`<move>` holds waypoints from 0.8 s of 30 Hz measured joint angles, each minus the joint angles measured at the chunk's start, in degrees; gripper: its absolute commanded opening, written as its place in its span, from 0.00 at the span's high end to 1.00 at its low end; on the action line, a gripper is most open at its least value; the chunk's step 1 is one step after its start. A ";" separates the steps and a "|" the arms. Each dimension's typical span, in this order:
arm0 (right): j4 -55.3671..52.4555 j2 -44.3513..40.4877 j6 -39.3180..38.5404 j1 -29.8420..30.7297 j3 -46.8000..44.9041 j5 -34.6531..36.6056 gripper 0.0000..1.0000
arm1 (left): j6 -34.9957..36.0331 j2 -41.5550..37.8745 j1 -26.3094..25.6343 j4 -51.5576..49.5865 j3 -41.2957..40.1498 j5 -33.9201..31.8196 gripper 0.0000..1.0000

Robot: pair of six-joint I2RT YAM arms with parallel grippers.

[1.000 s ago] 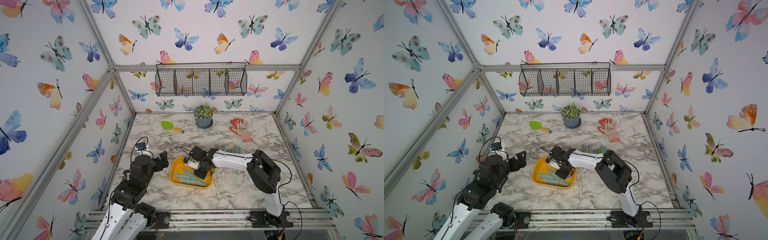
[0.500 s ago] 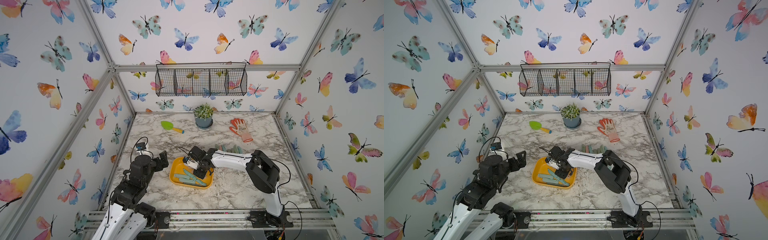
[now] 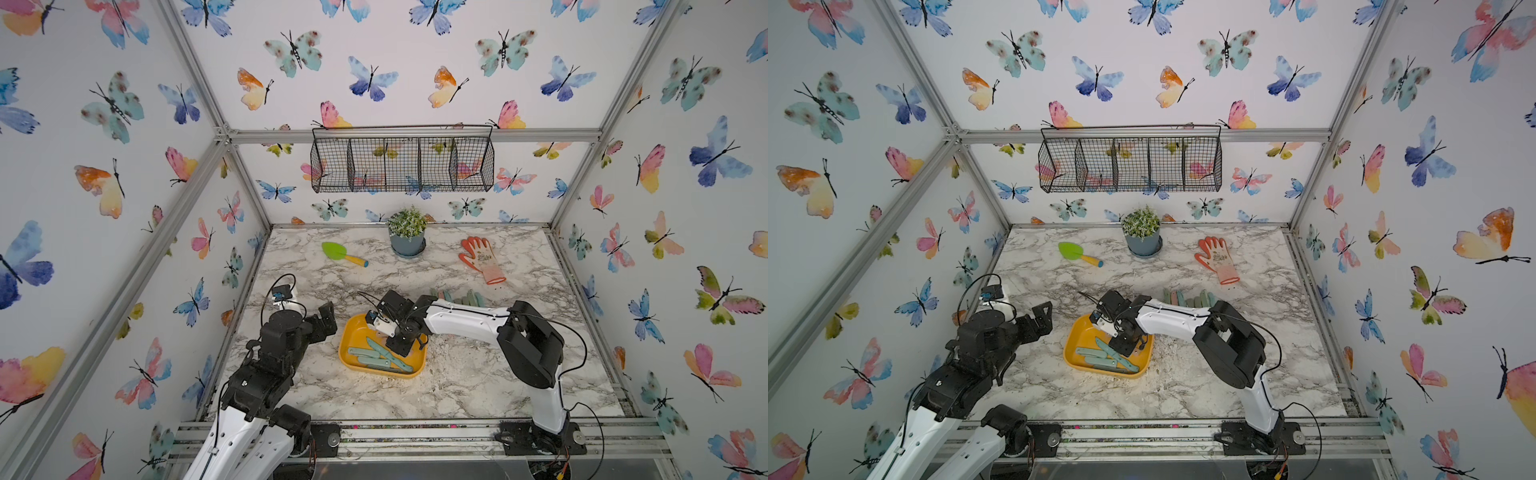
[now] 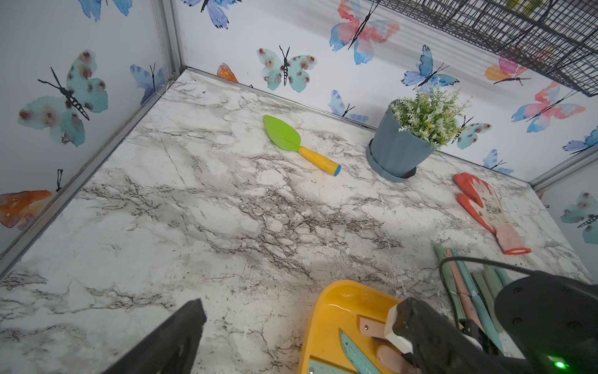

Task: Take the fruit knife out of the storage box
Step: Pick up the fruit knife from the storage box, then place the fruit knife at the center of the board.

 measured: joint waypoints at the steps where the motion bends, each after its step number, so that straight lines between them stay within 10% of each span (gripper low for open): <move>1: 0.00 -0.52 0.13 0.02 0.02 -0.04 0.82 | 0.00 -0.07 0.00 0.02 -0.02 0.02 0.02; 15: 1.42 -7.74 3.87 -1.68 0.83 -0.02 0.84 | 1.88 1.60 0.00 1.81 -0.02 8.20 0.02; 24: 4.72 -20.57 7.93 -14.73 -5.44 1.07 0.84 | 3.28 4.63 -0.63 2.80 -0.02 15.61 0.02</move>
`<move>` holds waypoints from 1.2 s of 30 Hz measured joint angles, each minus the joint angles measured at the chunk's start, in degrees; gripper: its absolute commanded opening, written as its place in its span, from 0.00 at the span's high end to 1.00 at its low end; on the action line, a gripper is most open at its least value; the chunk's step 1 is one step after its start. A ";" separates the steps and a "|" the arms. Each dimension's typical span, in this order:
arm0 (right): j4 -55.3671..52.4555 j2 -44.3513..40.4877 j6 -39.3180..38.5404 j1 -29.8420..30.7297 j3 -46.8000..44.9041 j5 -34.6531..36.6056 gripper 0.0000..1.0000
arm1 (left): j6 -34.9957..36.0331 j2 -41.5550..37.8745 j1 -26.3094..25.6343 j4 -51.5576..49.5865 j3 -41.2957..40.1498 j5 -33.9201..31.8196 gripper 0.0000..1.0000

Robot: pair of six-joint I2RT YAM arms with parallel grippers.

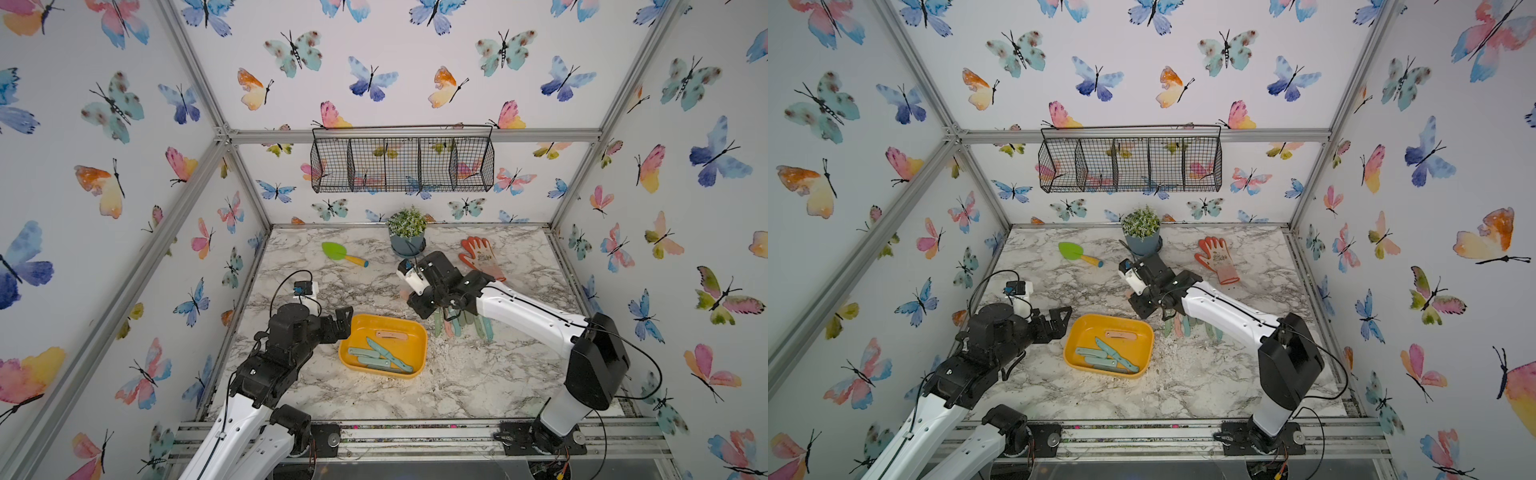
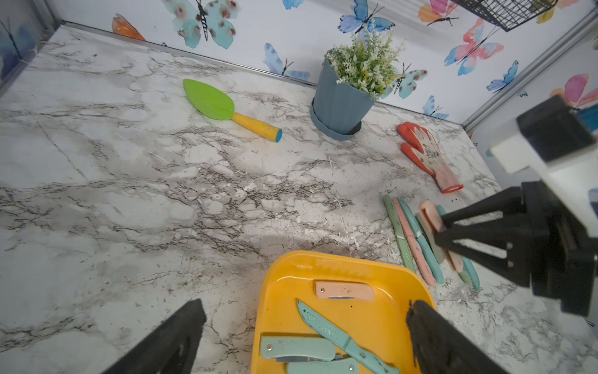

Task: Take the fruit knife out of the storage box
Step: Place the fruit knife at the center of the board.

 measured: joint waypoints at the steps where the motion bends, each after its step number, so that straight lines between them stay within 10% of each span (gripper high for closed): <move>1: 0.13 -1.22 0.37 -1.81 -1.05 0.20 0.84 | 0.24 0.46 -0.17 0.15 0.00 1.20 0.02; 16: 1.64 -7.52 3.56 -27.52 -15.23 2.05 0.85 | 1.40 1.49 -1.62 0.61 0.00 5.68 0.02; 36: 3.43 4.72 3.34 -33.24 -17.73 3.30 0.85 | 1.49 1.51 -1.62 0.68 0.00 5.38 0.01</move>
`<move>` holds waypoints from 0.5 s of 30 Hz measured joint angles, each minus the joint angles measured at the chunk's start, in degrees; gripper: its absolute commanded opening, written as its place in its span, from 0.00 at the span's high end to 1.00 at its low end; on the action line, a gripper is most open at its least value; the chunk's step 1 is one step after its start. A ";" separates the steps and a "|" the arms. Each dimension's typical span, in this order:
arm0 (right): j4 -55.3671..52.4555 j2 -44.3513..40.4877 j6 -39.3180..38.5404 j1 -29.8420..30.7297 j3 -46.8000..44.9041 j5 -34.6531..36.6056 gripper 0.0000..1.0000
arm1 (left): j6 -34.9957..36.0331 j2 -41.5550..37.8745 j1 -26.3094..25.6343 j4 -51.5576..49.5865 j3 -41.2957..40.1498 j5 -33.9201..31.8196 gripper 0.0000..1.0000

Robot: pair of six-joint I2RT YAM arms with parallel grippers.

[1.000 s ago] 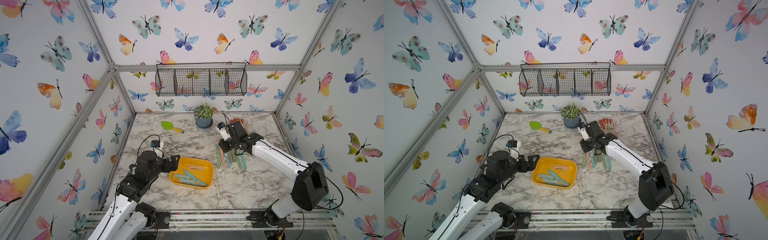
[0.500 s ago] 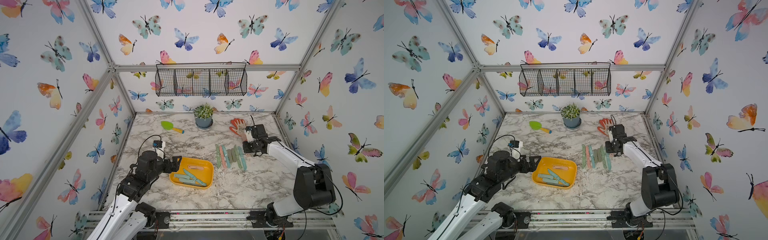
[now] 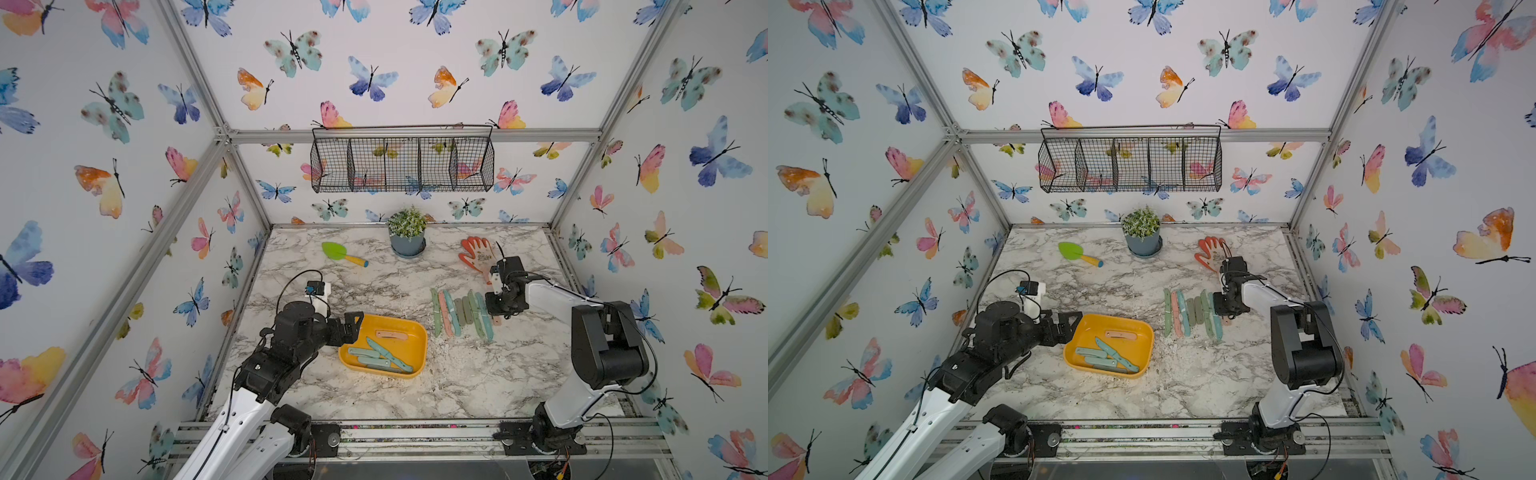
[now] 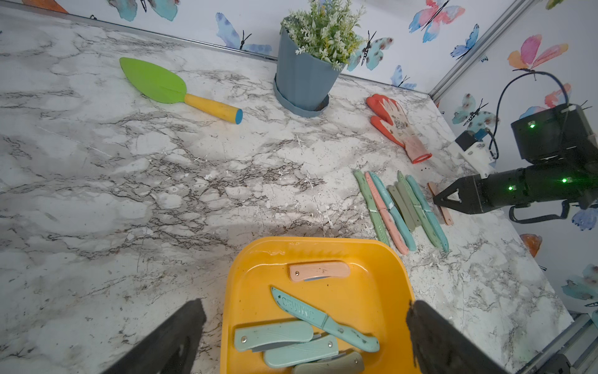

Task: Take the fruit knife out of the storage box
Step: Place the fruit knife at the center of the board.

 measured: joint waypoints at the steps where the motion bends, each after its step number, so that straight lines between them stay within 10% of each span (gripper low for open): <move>1: 0.00 0.20 0.00 0.00 0.00 0.00 0.85 | 0.00 0.00 0.00 0.00 0.00 -0.07 0.02; 15: -0.02 2.16 0.00 0.00 0.02 0.39 0.77 | -0.02 0.31 0.00 0.00 0.00 -0.68 0.02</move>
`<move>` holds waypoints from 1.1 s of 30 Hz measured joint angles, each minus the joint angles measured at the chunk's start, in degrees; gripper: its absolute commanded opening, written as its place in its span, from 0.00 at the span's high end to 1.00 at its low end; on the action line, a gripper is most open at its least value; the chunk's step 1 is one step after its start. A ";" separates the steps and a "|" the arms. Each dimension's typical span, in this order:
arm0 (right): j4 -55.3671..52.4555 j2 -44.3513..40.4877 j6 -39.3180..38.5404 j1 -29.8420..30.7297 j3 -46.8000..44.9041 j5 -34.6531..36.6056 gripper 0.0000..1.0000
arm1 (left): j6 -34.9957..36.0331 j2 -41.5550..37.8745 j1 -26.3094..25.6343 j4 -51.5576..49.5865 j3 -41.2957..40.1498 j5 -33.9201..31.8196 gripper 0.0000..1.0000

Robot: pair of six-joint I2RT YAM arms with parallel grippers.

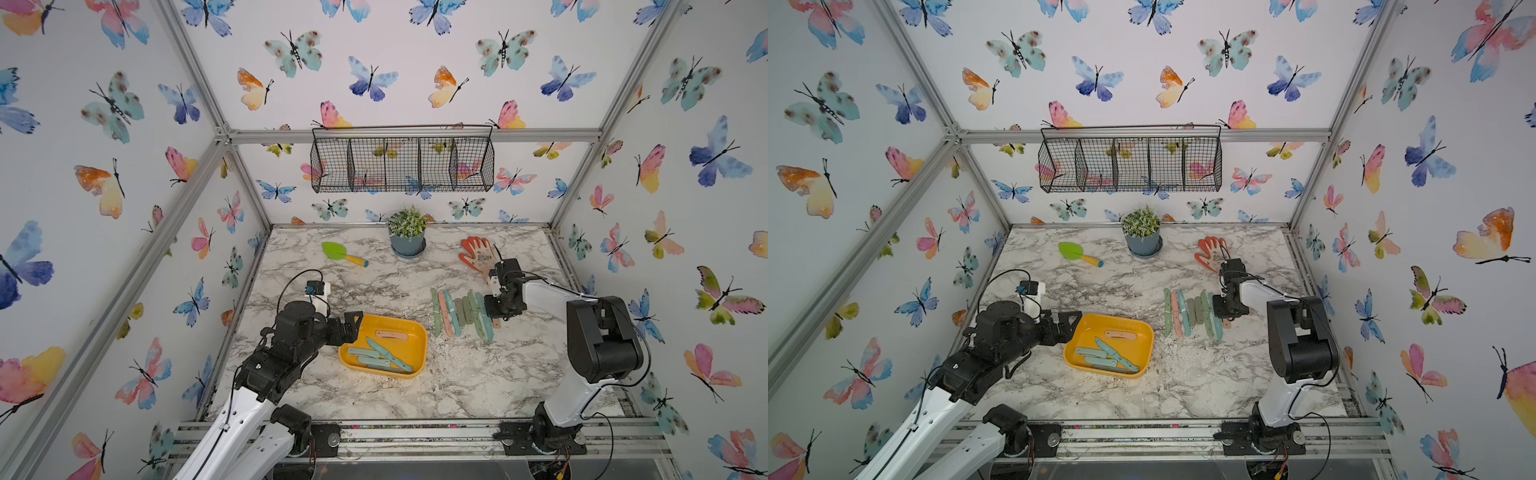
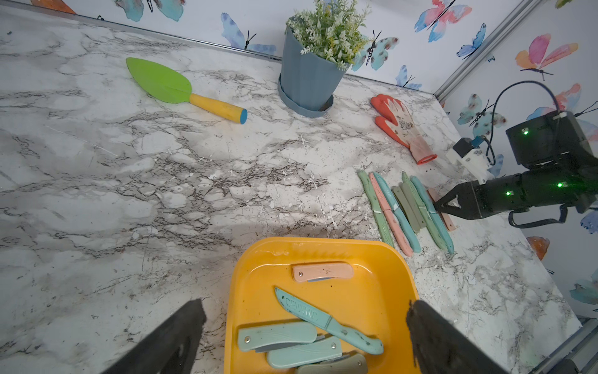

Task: Take the fruit knife out of the storage box
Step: Place the fruit knife at the center of the board, then pick up the fruit knife from the storage box.

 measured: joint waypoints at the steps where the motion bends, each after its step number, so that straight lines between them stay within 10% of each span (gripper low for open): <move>1: 0.00 0.00 -0.02 0.00 0.00 0.00 0.76 | 0.00 0.00 0.00 0.00 0.00 0.02 0.02; 33: 0.42 -19.50 -3.02 7.89 1.25 -9.51 0.62 | -1.11 -0.35 0.00 -1.05 0.00 -7.37 0.02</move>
